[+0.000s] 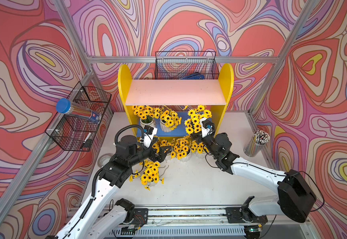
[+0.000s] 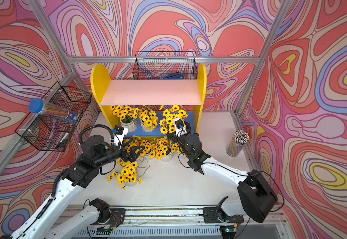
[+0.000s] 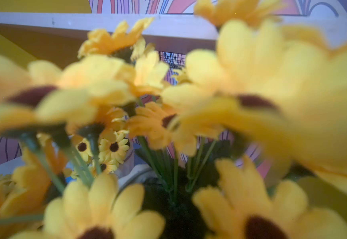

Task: Take the sunflower pots off the shelves
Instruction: Pick up the sunflower pot from the shelf, then place the sunflower pot at the center of the board.

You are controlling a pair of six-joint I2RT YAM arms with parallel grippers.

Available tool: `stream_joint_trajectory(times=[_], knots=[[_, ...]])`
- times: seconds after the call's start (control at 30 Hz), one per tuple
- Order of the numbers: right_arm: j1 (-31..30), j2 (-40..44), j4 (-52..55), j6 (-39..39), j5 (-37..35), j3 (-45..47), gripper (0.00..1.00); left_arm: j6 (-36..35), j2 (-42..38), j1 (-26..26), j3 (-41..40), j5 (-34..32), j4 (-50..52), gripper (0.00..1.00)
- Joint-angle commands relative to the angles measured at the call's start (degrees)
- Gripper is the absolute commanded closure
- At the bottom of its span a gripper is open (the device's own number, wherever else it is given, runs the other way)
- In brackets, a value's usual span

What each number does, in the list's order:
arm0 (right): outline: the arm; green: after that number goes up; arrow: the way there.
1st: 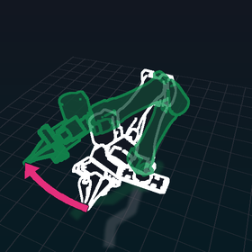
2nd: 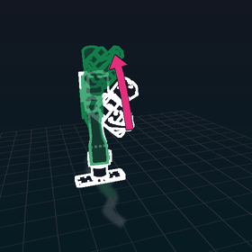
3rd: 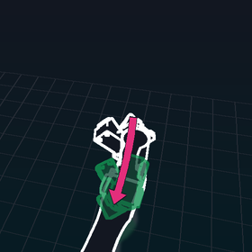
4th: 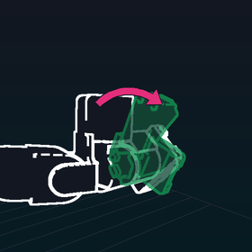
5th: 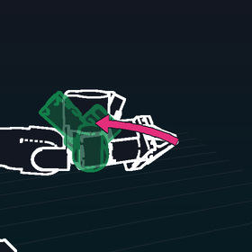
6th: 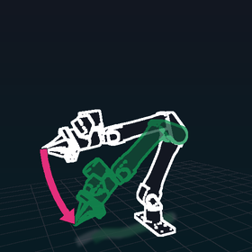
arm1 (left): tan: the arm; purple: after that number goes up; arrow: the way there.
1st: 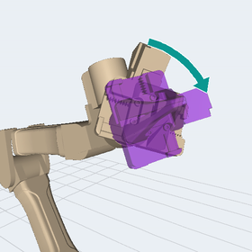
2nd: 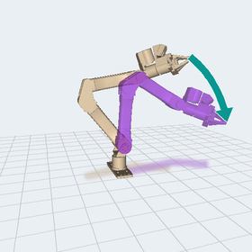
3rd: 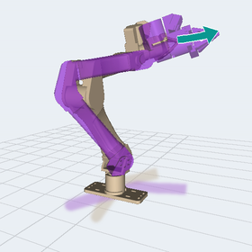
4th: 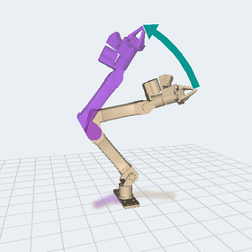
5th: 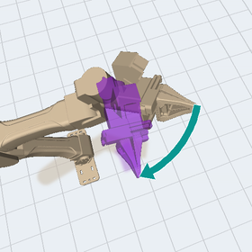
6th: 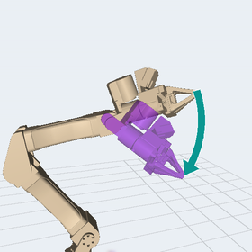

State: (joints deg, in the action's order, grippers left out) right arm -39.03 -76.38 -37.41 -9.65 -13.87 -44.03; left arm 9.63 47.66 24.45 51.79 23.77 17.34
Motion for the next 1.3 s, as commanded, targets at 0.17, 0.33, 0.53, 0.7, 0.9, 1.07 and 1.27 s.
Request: stream_joint_trajectory(times=[0.17, 0.33, 0.53, 0.7, 0.9, 1.07, 1.27], knots=[[-9.43, 12.20, 4.96, -0.12, -7.08, 5.95, 1.00, 0.42, -3.32, 0.31, -0.80, -3.31, 3.99, 0.02], [-19.59, 17.30, 7.26, 1.38, -13.04, 9.88, 1.00, 2.57, -5.82, 0.29, -1.48, -9.69, 7.27, 0.02], [-32.23, 13.92, 5.36, 4.06, -18.69, 13.53, 1.00, 5.90, -10.86, 0.29, -2.83, -15.11, 10.44, 0.02], [-35.43, 5.42, 0.69, 10.25, -18.31, 15.37, 1.00, 6.29, -13.97, 0.25, -2.40, -16.57, 14.05, 0.02], [-35.69, -7.81, -11.08, 16.12, -17.79, 17.19, 1.00, 5.84, -14.37, 0.28, -0.23, -17.74, 16.82, 0.01], [-35.77, -18.38, -19.00, 17.24, -17.61, 16.23, 1.00, 7.17, -11.40, 0.25, 1.36, -16.96, 16.19, 0.02], [-35.77, -24.20, -24.37, 17.72, -16.75, 16.17, 1.00, 8.82, -10.08, 0.28, 1.89, -16.72, 14.39, 0.02]])
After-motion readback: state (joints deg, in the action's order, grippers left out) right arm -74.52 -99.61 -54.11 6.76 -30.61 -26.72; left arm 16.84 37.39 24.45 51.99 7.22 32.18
